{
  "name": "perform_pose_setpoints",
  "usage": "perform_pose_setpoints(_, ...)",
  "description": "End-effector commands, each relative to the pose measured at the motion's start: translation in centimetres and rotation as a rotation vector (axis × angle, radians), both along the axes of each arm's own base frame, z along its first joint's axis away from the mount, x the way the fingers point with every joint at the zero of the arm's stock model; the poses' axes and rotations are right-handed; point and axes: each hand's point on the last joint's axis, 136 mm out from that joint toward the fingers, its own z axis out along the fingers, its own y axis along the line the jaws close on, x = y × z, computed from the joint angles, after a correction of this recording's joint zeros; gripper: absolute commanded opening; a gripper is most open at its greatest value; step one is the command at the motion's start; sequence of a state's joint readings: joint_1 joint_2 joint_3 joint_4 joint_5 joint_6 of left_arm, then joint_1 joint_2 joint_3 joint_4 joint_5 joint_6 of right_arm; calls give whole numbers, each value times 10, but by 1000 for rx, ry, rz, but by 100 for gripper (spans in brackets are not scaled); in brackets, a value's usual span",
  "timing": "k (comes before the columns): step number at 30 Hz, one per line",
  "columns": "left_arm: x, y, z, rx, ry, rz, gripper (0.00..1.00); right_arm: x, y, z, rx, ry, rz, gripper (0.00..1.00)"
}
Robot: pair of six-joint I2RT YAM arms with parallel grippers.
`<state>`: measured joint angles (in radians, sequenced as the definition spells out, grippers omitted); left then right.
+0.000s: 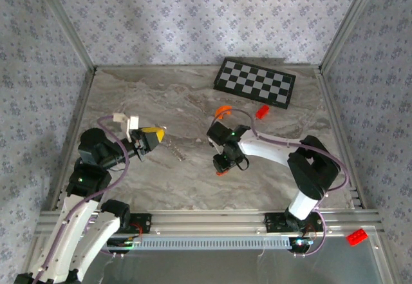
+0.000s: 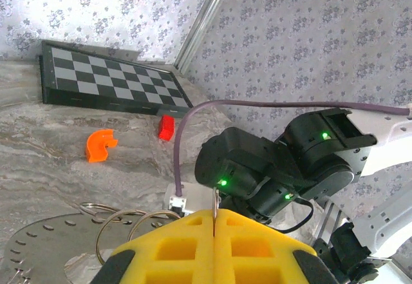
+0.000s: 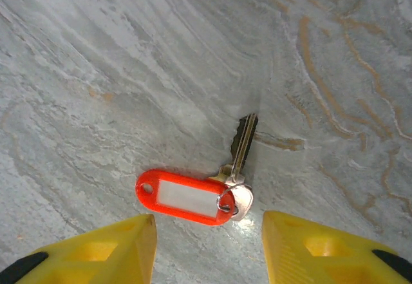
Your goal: Put the keys on the keyring
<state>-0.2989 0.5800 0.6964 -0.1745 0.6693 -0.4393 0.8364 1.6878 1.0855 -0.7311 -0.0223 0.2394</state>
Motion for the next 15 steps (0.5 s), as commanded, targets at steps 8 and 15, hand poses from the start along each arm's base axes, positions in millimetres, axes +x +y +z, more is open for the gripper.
perform_pose_setpoints(8, -2, -2, 14, -28, -54, -23, 0, 9, -1, -5, -177, -3, 52, 37)
perform_pose_setpoints(15, -1, -3, 13, -37, -48, -29, 0, 1, -13, -10, -236, 26, 51, 33)
